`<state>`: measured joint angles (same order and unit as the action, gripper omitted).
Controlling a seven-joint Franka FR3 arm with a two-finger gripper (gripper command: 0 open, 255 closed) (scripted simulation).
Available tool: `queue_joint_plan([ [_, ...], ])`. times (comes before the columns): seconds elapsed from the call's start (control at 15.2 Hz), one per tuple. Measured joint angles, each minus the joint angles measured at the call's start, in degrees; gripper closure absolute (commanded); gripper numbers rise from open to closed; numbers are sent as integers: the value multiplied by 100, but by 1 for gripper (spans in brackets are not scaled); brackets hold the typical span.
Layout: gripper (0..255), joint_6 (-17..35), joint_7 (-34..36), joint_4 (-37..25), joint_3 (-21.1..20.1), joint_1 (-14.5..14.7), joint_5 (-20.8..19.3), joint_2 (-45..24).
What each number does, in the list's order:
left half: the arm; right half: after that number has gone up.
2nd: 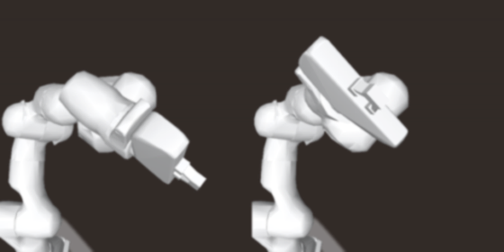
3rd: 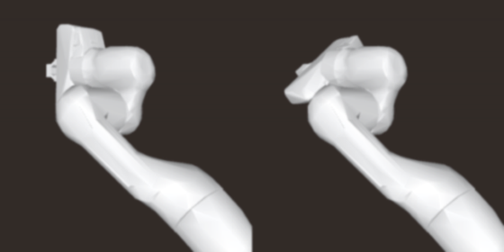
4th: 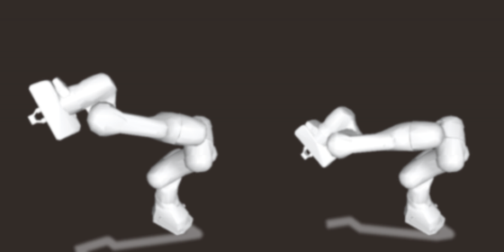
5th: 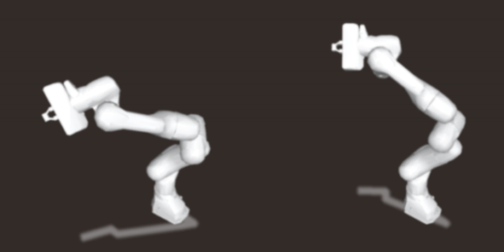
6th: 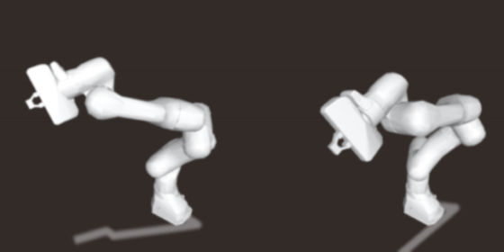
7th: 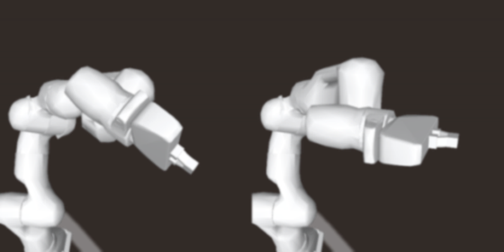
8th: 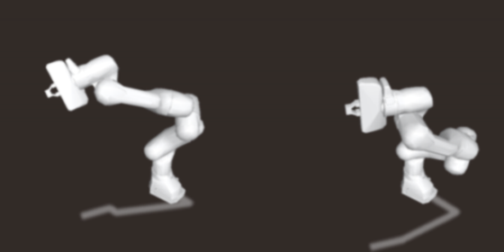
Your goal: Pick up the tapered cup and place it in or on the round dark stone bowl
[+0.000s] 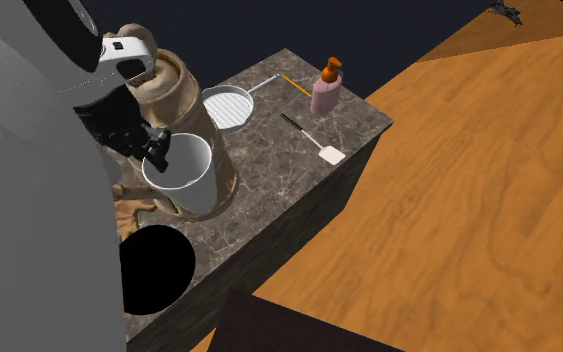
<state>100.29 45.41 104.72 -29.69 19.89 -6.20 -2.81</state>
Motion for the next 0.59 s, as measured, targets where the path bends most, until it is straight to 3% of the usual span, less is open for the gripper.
queue_joint_plan([
  [0.59,255,-309,1079,-9,-580,594,281,258],
])
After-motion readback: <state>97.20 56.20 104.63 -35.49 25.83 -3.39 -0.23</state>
